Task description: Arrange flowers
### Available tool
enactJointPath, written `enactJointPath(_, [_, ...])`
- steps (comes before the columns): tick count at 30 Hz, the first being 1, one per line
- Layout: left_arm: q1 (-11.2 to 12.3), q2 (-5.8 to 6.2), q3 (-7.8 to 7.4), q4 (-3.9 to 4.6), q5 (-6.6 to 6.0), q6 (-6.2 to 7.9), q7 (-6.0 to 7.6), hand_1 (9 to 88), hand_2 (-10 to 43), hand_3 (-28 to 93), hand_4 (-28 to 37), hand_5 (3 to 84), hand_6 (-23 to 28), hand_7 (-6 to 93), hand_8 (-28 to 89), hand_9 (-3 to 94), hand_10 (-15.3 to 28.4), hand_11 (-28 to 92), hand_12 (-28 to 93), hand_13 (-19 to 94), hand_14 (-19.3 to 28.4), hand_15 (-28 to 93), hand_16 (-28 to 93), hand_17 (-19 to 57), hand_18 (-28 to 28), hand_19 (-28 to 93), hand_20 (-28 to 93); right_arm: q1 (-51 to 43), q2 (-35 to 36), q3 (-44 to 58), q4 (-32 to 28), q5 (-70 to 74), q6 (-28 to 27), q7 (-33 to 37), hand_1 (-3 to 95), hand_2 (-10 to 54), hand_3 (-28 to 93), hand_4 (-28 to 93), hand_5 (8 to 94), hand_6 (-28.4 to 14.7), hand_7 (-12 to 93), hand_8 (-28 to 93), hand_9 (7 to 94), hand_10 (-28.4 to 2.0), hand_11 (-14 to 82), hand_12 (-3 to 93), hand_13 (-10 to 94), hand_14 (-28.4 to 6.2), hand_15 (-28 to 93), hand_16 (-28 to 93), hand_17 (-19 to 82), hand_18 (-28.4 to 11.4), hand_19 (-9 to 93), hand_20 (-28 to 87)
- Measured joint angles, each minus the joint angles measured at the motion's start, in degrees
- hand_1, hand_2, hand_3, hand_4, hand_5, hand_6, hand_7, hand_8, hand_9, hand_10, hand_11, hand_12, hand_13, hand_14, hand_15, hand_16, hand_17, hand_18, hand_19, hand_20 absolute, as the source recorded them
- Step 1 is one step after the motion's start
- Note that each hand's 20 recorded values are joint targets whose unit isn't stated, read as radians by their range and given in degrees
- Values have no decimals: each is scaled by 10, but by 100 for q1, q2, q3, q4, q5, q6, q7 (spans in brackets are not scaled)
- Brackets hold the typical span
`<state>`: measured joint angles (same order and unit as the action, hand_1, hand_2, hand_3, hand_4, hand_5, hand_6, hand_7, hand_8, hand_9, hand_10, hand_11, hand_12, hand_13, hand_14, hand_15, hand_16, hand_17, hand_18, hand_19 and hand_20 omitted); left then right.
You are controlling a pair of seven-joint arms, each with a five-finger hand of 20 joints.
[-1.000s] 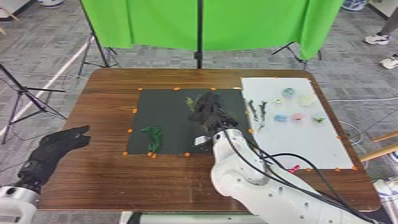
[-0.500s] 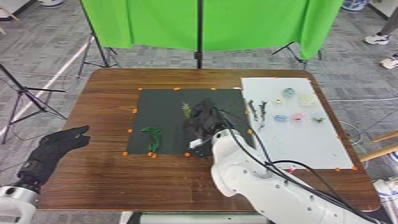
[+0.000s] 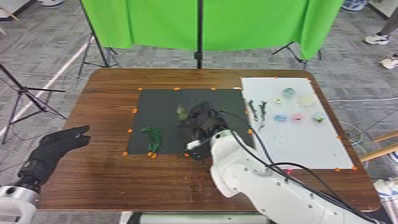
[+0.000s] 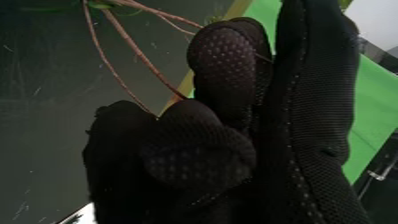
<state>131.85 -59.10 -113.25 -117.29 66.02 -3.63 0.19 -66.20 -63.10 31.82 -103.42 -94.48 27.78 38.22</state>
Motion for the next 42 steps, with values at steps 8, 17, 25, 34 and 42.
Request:
enactJointPath(8, [1,-6,-1,0,8,-13,1,299,-22,620,-184,463,70,77,-53,461,154,180,106,355,193,166,-3,48,141,143,147,-12,-16,-3,22,75,-9,-23,766,-95,-283,458,735,-42,474,154,900,-129,449,222,937,-8,624,174,757,-67,897,353])
enactJointPath(17, [0,-13,2,0,9,-17,3,299,-23,620,-184,464,70,76,-53,461,153,179,106,355,193,165,-4,48,141,142,147,-59,-28,17,44,717,-83,-254,432,-95,573,-125,731,-54,403,69,884,-137,399,228,937,-22,553,214,732,-75,863,377])
enactJointPath(25, [-4,-11,5,2,9,-24,4,299,-24,621,-183,463,69,77,-53,461,154,178,106,355,193,164,-3,48,141,142,147,-74,-32,21,83,556,-262,-240,402,-95,605,-135,732,-53,419,-76,879,-137,389,229,937,-28,538,223,725,-78,859,369])
enactJointPath(34, [-12,-11,5,4,9,-43,1,300,-22,619,-183,464,69,78,-53,460,154,178,106,353,193,163,-3,48,142,142,147,-139,-31,64,91,297,-244,-227,384,-95,606,-132,732,-53,425,-104,877,-136,389,228,937,-29,536,222,722,-82,864,364])
enactJointPath(42, [-19,-11,6,5,8,-69,1,300,-22,618,-183,463,69,78,-53,460,154,178,106,355,193,165,-3,48,141,142,147,-610,155,684,-462,-34,-333,-318,257,-30,602,-113,744,-60,369,-96,884,-150,281,216,937,-43,507,241,708,-88,886,335])
